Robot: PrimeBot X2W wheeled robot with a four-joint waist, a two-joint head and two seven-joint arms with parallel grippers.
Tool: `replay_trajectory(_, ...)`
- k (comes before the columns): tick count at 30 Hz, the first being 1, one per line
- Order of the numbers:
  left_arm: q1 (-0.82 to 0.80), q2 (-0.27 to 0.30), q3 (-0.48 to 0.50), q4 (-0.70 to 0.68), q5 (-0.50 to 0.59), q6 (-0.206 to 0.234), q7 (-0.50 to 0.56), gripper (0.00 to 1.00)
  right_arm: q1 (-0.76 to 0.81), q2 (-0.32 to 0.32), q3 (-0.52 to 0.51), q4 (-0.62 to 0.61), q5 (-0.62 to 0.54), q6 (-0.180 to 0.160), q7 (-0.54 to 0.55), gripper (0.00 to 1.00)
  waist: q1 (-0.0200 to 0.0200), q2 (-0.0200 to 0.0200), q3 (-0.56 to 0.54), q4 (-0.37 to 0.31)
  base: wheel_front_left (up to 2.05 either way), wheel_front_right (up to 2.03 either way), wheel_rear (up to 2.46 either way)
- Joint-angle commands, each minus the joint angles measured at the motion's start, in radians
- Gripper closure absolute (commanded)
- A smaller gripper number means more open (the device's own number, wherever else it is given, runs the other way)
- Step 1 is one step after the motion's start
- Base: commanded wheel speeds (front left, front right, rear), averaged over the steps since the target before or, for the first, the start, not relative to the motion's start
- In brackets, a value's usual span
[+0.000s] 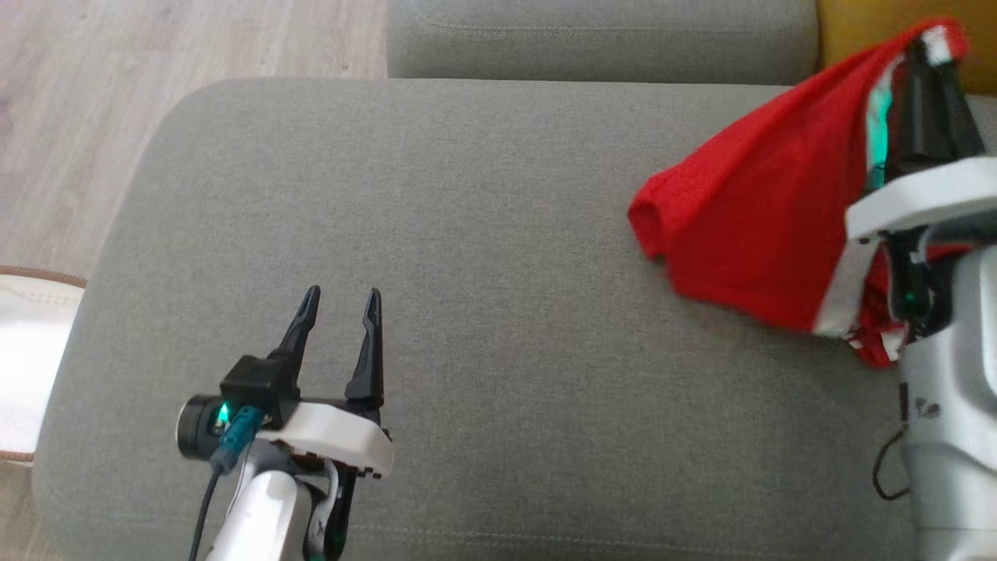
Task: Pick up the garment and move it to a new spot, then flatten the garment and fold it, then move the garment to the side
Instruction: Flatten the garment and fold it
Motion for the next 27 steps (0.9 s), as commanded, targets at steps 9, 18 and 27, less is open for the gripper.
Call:
replay_trajectory(9, -0.033, 0.003, 0.009, -0.044, -0.02, 0.01, -0.012, 0.0, -0.092, 0.038, 0.347, -0.095, -0.042, 0.007, 0.14, 1.0, 0.0, 0.0, 0.017, 0.049, 0.0, 0.0, 0.0)
replay_trajectory(18, -0.069, 0.003, -0.052, -0.03, -0.04, 0.007, -0.012, 0.0, -0.146, 0.086, 0.807, 0.193, 0.093, 0.007, 0.111, 0.27, 0.0, 0.0, 0.052, 0.153, 0.0, 0.0, 0.0)
replay_trajectory(27, -0.075, 0.003, -0.08, -0.015, -0.057, 0.031, -0.012, 0.0, -0.211, 0.087, 1.034, 0.367, 0.253, 0.007, 0.06, 0.0, 0.0, 0.0, 0.047, 0.242, 0.0, 0.0, 0.0)
